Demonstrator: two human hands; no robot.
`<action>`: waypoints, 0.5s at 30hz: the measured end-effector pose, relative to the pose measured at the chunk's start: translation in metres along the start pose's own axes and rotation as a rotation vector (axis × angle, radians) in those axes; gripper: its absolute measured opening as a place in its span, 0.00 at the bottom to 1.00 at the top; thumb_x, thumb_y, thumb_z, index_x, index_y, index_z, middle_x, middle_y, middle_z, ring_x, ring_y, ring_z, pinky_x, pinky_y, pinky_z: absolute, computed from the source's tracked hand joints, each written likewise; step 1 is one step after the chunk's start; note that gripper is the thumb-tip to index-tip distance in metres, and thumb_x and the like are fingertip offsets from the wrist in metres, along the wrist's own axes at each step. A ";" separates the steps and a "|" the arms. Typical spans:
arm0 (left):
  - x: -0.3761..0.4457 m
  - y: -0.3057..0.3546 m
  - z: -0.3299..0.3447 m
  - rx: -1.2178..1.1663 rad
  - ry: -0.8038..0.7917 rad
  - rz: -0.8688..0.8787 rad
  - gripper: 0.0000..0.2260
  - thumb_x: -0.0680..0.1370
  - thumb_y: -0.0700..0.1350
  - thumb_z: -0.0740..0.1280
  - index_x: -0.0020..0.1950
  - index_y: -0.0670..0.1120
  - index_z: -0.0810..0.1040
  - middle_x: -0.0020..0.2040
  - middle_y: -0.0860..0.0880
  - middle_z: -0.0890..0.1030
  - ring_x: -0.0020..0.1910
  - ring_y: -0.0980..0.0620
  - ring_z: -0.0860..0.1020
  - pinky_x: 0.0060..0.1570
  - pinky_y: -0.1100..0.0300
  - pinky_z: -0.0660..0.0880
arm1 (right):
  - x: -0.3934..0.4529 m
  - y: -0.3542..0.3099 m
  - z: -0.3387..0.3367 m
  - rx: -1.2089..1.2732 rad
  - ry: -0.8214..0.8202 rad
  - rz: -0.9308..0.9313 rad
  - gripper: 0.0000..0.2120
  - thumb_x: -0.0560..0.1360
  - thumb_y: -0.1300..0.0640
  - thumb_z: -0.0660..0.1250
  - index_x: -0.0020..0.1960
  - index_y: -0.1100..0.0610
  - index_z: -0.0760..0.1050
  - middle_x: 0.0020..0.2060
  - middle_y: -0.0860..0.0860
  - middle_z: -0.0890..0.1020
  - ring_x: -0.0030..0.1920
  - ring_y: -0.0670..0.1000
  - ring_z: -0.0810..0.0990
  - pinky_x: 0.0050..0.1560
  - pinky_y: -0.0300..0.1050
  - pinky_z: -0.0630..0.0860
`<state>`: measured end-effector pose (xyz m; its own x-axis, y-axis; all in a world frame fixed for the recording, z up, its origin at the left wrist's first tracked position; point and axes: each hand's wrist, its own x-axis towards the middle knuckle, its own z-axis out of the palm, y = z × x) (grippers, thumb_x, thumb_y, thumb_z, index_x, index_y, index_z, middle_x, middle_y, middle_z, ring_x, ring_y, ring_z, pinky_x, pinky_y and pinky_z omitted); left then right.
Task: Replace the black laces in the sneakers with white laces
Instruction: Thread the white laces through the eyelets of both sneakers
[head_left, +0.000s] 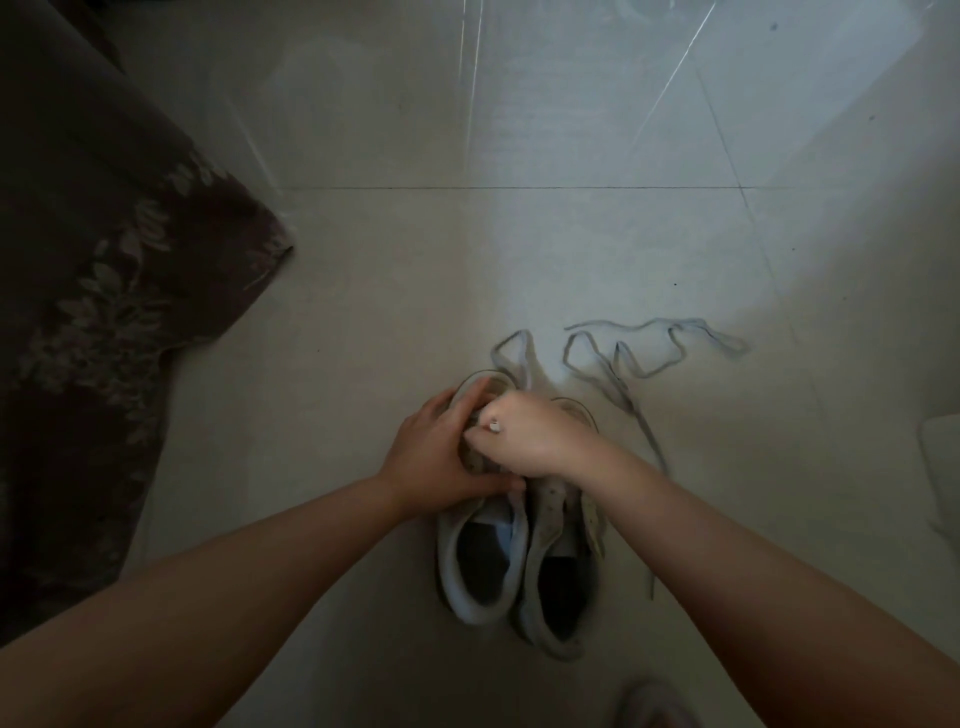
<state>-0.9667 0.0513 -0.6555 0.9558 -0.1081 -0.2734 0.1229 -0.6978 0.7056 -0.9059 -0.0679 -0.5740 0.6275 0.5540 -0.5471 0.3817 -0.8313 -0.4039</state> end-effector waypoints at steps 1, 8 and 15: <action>0.000 0.000 -0.002 -0.011 -0.006 -0.012 0.53 0.56 0.72 0.64 0.77 0.56 0.51 0.73 0.54 0.65 0.72 0.51 0.62 0.68 0.52 0.65 | -0.006 -0.004 -0.001 0.122 0.032 -0.077 0.17 0.78 0.56 0.61 0.31 0.60 0.71 0.38 0.60 0.78 0.38 0.53 0.75 0.38 0.45 0.67; -0.003 -0.003 0.006 0.029 0.087 0.046 0.45 0.61 0.71 0.65 0.74 0.56 0.58 0.68 0.53 0.71 0.69 0.48 0.67 0.64 0.49 0.69 | -0.029 0.015 0.008 0.743 0.352 -0.141 0.11 0.77 0.62 0.64 0.38 0.60 0.81 0.49 0.45 0.81 0.55 0.41 0.76 0.59 0.33 0.69; -0.006 0.008 -0.001 -0.020 0.118 0.019 0.46 0.60 0.68 0.65 0.76 0.53 0.58 0.67 0.58 0.71 0.69 0.50 0.66 0.64 0.54 0.68 | -0.033 -0.004 -0.014 2.060 0.099 0.090 0.22 0.75 0.59 0.58 0.22 0.55 0.62 0.19 0.48 0.63 0.21 0.45 0.63 0.35 0.38 0.73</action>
<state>-0.9715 0.0475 -0.6476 0.9827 -0.0361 -0.1814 0.1084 -0.6820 0.7232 -0.9185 -0.0831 -0.5443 0.6502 0.4610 -0.6039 -0.7580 0.4481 -0.4740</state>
